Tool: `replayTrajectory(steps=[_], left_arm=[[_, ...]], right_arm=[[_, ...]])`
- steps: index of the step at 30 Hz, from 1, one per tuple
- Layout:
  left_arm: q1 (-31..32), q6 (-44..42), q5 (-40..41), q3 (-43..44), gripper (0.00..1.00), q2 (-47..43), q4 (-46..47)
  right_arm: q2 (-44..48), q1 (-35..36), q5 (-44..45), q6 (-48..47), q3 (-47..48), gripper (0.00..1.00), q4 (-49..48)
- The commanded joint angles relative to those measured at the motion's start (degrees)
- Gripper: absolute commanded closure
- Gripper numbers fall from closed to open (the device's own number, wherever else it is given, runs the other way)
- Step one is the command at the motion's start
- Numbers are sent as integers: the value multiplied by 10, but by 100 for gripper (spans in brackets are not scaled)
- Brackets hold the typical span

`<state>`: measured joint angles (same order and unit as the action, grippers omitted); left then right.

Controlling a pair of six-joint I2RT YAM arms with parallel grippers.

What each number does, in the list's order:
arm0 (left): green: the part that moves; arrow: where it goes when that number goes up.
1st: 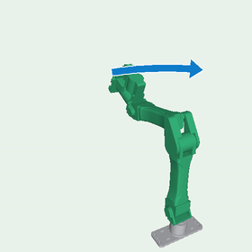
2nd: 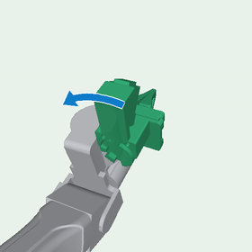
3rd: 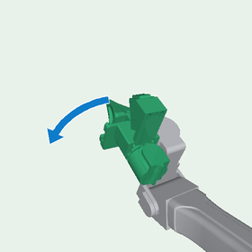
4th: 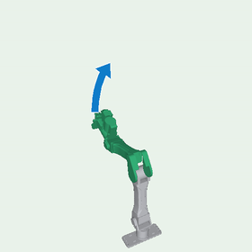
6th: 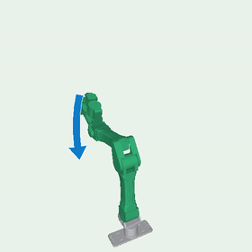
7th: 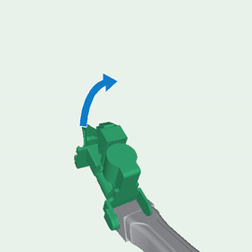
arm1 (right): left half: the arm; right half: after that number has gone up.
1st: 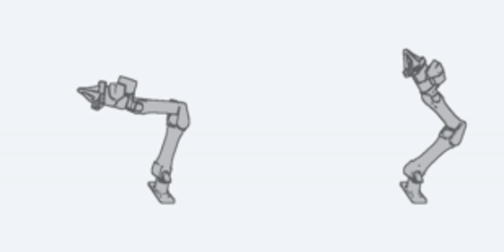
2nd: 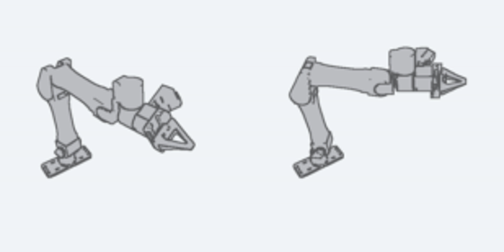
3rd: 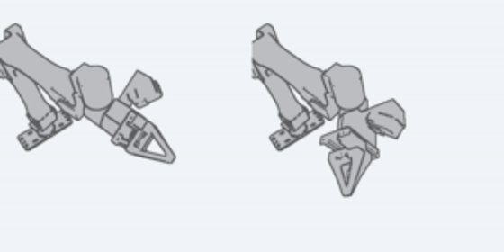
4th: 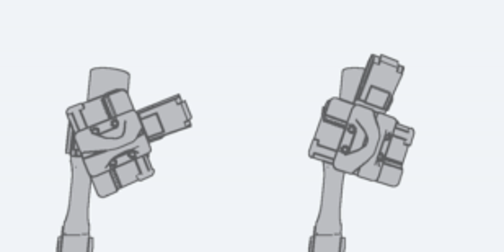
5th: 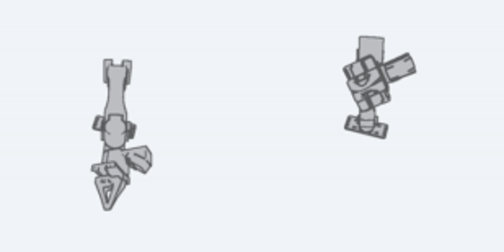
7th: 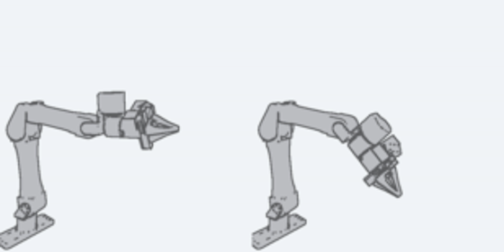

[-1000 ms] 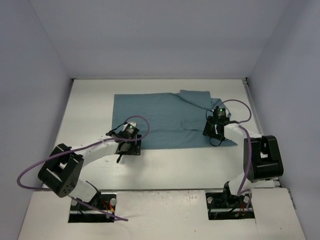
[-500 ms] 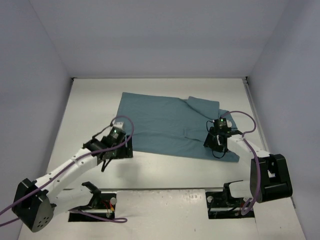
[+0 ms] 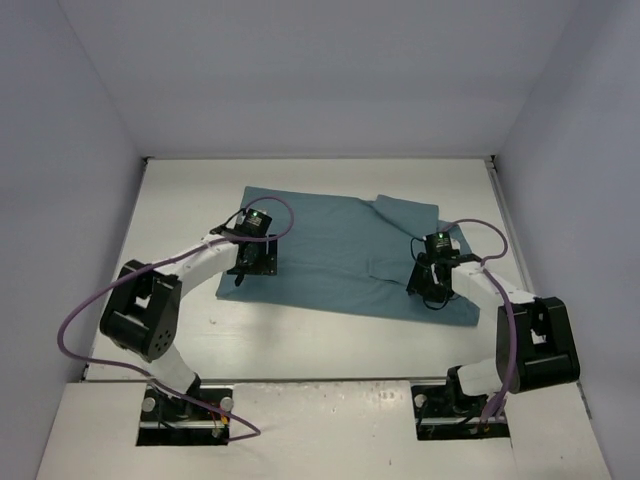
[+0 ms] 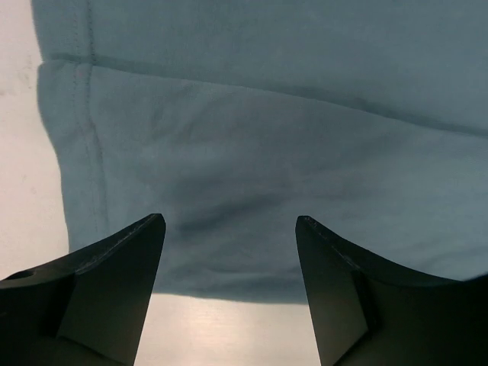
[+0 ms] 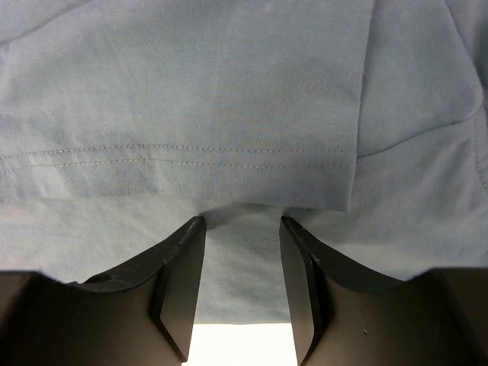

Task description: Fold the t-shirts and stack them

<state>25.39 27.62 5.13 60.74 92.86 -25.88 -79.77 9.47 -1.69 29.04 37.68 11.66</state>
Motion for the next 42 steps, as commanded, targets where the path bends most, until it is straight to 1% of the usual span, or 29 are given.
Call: replayTrajectory(steps=[1, 7, 10, 12, 15, 18, 21, 22, 25, 27, 28, 29, 31, 32, 37, 42], left_arm=[[-7, -16, -3, 30, 33, 21, 28], [-8, 26, -14, -34, 33, 23, 44], [-7, 59, -32, -81, 33, 8, 47], [-7, 89, -42, -120, 33, -23, 53], [-7, 103, -51, -182, 33, -63, 51], [-7, 112, -69, -206, 33, -112, 36], [-7, 104, -61, -206, 33, -151, 10], [-8, 94, -56, -190, 33, -158, -5], [-21, 56, -38, -97, 33, -156, -43], [-37, 25, -49, -13, 33, -137, -62], [-37, 14, -50, 26, 33, -124, -68], [-50, -3, -69, 78, 33, -104, -76], [-74, -37, -95, 195, 33, -48, -95], [-80, -50, -99, 239, 33, -23, -102], [-150, -102, -150, 362, 33, 73, -112], [-191, -183, -178, 432, 33, 167, -113]], right_arm=[[-2, 3, 10, -16, 19, 59, 11], [-5, 3, 11, -14, 15, 59, 10], [4, 2, 14, -11, 13, 59, 10], [11, 3, 14, -9, 12, 59, 10], [22, 3, 13, -3, 9, 59, 11], [27, 4, 14, 0, 7, 59, 11], [36, 5, 14, 0, 15, 59, 13], [41, 5, 12, -3, 26, 59, 14], [35, 3, 8, -30, 98, 58, 17], [22, -8, -7, -51, 167, 57, 19], [-4, -19, -21, -58, 199, 55, 19], [-29, -35, -39, -63, 242, 54, 19], [-94, -69, -76, -73, 350, 54, 19], [-113, -77, -85, -75, 396, 54, 20], [-263, -107, -107, -99, 543, 59, 17], [-368, -110, -140, -157, 632, 61, 18]])
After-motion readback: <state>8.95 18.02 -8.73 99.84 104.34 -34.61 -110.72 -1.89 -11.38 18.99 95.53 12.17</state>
